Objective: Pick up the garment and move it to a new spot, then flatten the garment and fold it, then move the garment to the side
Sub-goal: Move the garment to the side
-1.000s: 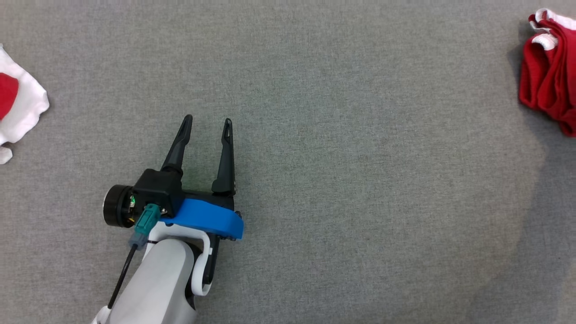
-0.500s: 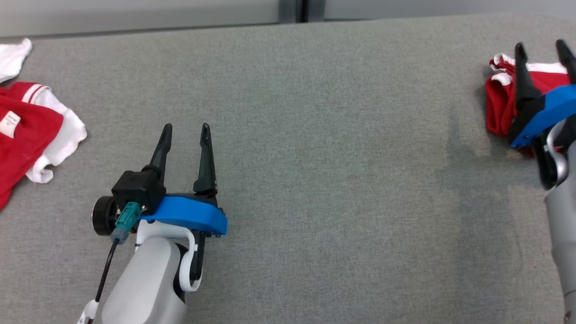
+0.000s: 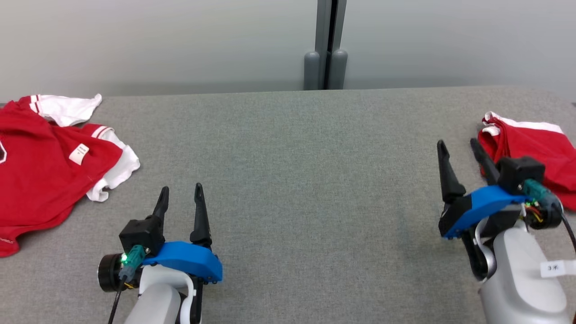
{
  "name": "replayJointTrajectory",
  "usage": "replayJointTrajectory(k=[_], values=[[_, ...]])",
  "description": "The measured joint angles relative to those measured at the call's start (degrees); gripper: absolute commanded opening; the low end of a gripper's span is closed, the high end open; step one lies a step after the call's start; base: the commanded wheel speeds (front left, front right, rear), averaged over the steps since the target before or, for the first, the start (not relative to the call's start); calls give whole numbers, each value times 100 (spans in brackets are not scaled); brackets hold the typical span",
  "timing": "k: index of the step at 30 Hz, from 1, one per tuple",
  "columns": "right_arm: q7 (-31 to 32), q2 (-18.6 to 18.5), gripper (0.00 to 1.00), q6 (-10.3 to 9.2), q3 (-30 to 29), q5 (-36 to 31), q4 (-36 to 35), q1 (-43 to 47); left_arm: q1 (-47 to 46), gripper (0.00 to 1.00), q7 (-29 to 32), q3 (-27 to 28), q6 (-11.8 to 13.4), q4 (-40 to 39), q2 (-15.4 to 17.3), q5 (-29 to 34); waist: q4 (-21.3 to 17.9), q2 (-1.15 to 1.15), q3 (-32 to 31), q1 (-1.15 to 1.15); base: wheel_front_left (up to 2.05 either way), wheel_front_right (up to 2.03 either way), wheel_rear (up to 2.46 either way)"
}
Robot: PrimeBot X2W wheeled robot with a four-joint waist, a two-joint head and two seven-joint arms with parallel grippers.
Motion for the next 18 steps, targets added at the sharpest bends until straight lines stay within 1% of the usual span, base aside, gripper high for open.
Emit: replayJointTrajectory(k=[6, 11, 18], values=[[-67, 141, 100, 0, -73, -112, -502, 765, 275, 100, 0, 0, -3, 42, -74, 67, 53, 0, -269, 1, 0, 0, 0], [-53, 168, 100, 0, 311, 328, -869, 1310, 478, 100, 0, 42, 60, 30, -90, 71, 32, 0, -461, 1, 0, 0, 0], [86, 168, 100, 0, 516, 623, -1288, 1862, 712, 100, -1, 2, 97, -25, -94, 77, -35, 0, -678, 1, 0, 0, 0]])
